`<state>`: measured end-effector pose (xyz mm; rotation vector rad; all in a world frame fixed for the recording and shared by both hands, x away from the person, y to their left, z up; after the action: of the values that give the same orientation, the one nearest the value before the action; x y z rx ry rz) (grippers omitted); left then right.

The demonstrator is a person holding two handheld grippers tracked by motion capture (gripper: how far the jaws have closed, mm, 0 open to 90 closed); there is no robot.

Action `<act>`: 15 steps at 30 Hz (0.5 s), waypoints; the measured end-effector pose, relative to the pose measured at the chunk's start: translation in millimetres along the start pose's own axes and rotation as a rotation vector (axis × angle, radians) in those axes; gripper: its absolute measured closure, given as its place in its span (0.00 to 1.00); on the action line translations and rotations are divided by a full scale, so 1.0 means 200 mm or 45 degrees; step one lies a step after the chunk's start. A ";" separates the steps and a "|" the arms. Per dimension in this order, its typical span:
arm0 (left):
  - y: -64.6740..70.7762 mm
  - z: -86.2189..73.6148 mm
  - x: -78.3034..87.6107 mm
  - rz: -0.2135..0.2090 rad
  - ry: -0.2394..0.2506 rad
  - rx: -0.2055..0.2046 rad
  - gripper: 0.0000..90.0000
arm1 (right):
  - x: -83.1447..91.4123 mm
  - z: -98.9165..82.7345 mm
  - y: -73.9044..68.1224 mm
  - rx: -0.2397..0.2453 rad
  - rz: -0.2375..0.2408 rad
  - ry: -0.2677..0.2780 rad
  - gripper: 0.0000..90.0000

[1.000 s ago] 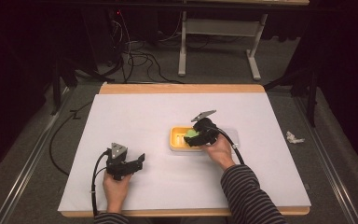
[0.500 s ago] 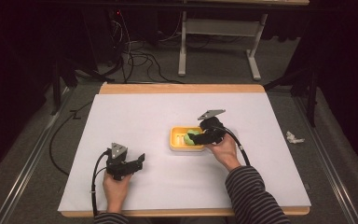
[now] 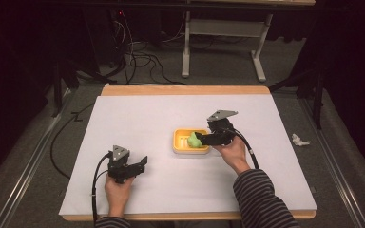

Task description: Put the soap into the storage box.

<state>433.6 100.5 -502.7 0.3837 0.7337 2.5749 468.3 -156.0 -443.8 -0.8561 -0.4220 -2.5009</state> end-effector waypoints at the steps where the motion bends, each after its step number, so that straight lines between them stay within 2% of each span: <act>1: 0.00 0.00 0.00 0.000 0.001 0.004 0.25 | 0.01 0.00 0.00 0.002 0.002 0.002 0.34; 6: 0.00 0.00 0.00 0.003 -0.001 0.007 0.26 | 0.07 -0.02 0.01 -0.003 0.006 0.050 0.34; 8: 0.00 -0.01 -0.01 0.000 -0.021 0.001 0.25 | 0.08 -0.03 0.03 0.000 -0.006 0.061 0.34; 11: 0.00 -0.01 -0.01 -0.001 -0.035 0.001 0.25 | 0.11 -0.04 0.05 -0.041 0.006 0.070 0.34; 15: 0.00 -0.01 -0.01 -0.001 -0.028 0.000 0.25 | 0.15 -0.05 0.06 -0.051 -0.002 0.100 0.35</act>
<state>434.3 98.7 -504.5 0.4110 0.7264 2.5660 448.9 -179.6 -431.4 -0.7696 -0.3473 -2.5430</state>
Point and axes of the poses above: each handheld gripper's, and its own axes: x roughly backward along the jaws, z roughly out of its top, y roughly to its right, the point moved 6 cm from there along -x, roughly forward along the jaws, and after that the axes turned 9 degrees about -z, right-handed, at the moved point
